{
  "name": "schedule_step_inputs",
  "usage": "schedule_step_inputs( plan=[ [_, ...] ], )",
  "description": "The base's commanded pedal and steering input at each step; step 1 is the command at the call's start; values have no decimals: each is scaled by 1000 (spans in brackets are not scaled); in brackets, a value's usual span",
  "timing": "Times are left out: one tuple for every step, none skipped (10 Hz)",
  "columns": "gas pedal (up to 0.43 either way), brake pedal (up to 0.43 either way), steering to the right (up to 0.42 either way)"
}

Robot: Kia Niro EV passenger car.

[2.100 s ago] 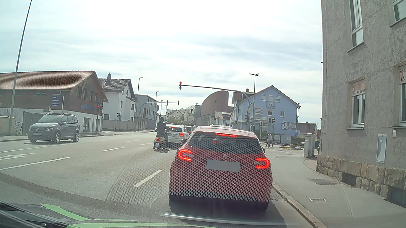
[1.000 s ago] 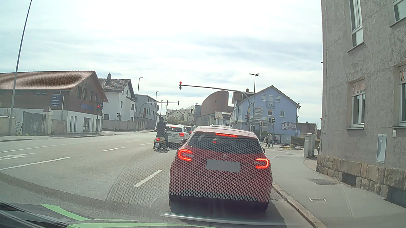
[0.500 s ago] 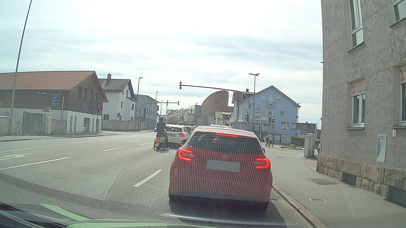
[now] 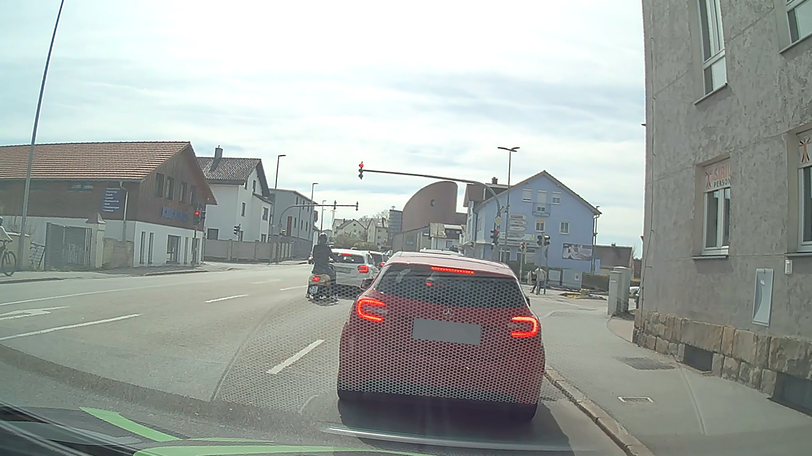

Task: Follow the waypoints while adhering to traffic rules and regulations

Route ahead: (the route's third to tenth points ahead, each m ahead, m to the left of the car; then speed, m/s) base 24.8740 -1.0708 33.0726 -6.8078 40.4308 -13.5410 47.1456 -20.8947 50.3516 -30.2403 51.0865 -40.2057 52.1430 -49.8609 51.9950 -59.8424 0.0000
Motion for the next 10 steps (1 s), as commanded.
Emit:
schedule_step_inputs(
  plan=[
    [0,262,0],
    [0,262,0],
    [0,262,1],
    [0,262,0],
    [0,262,0],
    [0,262,0],
    [0,262,0],
    [0,262,0],
    [0,262,0],
    [0,262,0]
  ],
)
